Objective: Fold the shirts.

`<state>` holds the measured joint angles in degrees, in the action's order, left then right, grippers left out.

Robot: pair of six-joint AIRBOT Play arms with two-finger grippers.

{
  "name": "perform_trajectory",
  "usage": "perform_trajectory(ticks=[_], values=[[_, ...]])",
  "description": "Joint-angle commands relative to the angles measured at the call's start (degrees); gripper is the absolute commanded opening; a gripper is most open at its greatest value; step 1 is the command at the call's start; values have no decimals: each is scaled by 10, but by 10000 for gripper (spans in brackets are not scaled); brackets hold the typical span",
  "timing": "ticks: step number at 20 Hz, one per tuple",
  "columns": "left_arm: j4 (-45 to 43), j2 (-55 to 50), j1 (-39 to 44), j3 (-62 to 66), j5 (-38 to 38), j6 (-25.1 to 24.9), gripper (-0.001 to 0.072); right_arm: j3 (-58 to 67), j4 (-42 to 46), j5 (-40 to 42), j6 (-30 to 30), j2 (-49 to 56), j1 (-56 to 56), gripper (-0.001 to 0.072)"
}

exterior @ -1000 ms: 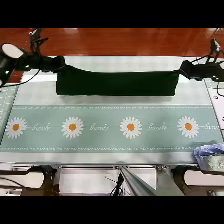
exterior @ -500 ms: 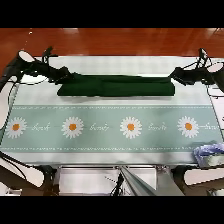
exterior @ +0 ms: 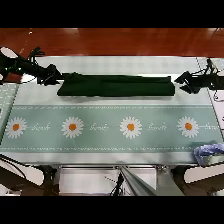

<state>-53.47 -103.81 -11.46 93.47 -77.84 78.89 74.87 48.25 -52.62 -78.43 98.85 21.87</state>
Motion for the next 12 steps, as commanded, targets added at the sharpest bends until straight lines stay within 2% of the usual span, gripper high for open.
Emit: perform_trajectory(ticks=[1, 3, 4, 6, 8, 9, 10, 12], values=[[3, 6, 14, 3, -11, -2, 478, 0, -153, -6, 33, 47, -11, 615], [10, 9, 18, 3, -9, -5, 478, 1, -180, 42, 32, 59, -34, 593], [14, 9, 19, 3, -7, -5, 478, 0, -174, 78, 23, 60, -48, 546], [26, 9, 18, 3, -7, -9, 478, 1, -181, 130, 22, 60, -75, 297], [25, 9, 18, 3, -7, -9, 477, 1, -183, 142, 24, 55, -93, 47], [25, 10, 18, 3, -7, -9, 474, 1, -181, 136, 31, 49, -96, 17], [25, 13, 18, 3, -7, -9, 454, 1, -179, 123, 44, 36, -98, 16], [26, 27, 19, 3, -5, -8, 279, 1, -156, 90, 68, -7, -96, 16]])
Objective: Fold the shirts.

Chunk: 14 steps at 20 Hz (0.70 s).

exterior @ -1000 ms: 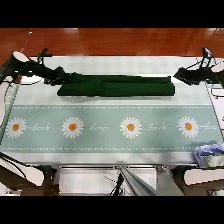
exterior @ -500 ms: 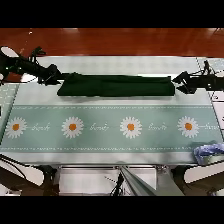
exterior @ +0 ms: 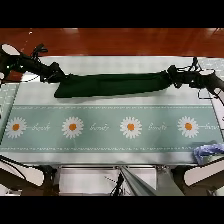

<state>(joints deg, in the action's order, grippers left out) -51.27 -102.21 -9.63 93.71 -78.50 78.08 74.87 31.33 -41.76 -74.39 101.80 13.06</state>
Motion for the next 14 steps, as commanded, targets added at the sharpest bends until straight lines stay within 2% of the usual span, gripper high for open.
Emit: perform_trajectory(ticks=[1, 2, 4, 8, 11, 14], values=[[3, 24, 5, 1, 10, 1, 204, 1, 41, -35, 27, -67, -9, 16], [4, 40, 12, 1, 19, 0, 120, 1, 71, -51, 27, -99, -9, 16], [4, 77, 43, 0, 49, 0, 35, 1, 133, -80, 8, -168, -18, 15], [4, 122, 155, 0, 126, 3, 27, 1, 249, -123, -60, -304, -58, 15], [3, 109, 259, -6, 152, 33, 28, 1, 307, -149, -108, -379, -96, 15], [3, 85, 353, -22, 184, 43, 27, 1, 369, -188, -157, -443, -133, 16]])
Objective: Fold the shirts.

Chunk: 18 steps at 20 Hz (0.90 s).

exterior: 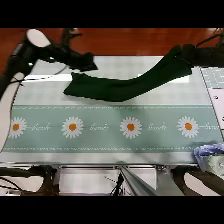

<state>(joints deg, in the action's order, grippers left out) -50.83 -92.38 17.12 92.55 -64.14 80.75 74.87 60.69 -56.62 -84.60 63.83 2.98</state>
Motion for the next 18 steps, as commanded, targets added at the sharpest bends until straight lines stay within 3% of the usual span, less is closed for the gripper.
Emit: perform_trajectory(ticks=[1, 7, 9, 12, 16, 18], values=[[-1, -26, 113, -10, 46, 22, 28, 1, 92, -54, -70, -84, -44, 15], [9, -105, 218, -10, 68, 55, 27, 1, 154, -125, -134, -178, -88, 15], [73, -132, 242, -10, 73, 54, 28, 1, 161, -144, -145, -196, -88, 15], [186, -163, 273, -10, 87, 4, 28, 0, 176, -155, -148, -204, -88, 16], [192, -148, 237, -10, 84, -6, 25, 0, 204, -132, -147, -196, -88, 15], [148, -111, 185, -10, 87, -5, 23, 0, 204, -122, -121, -175, -88, 16]])
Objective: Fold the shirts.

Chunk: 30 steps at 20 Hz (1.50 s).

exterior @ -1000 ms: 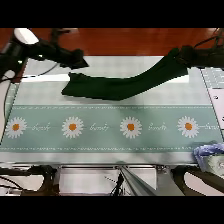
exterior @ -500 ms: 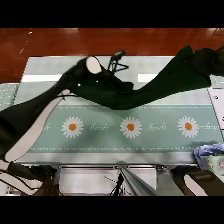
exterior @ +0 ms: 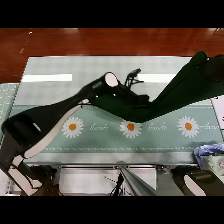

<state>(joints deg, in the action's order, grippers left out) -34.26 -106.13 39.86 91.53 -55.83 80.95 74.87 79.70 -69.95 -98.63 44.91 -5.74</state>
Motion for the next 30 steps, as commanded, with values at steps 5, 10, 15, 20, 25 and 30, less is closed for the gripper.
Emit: perform_trajectory(ticks=[5, 10, 15, 20, 25, 30], values=[[-153, 169, -222, 0, -25, -1, 24, 0, -32, 85, 53, 110, -26, 16], [-159, 301, -400, 0, -48, -2, 25, 0, -32, 185, 37, 230, -152, 16], [-160, 384, -503, 0, -121, -15, 26, 0, -43, 288, 2, 342, -240, 16], [-159, 419, -522, 0, -178, -24, 26, 0, -108, 410, -8, 422, -296, 16], [-159, 426, -507, 0, -209, -38, 26, 0, -172, 505, -37, 465, -309, 19], [-160, 424, -499, 0, -208, -38, 26, 0, -176, 477, -22, 446, -300, 482]])
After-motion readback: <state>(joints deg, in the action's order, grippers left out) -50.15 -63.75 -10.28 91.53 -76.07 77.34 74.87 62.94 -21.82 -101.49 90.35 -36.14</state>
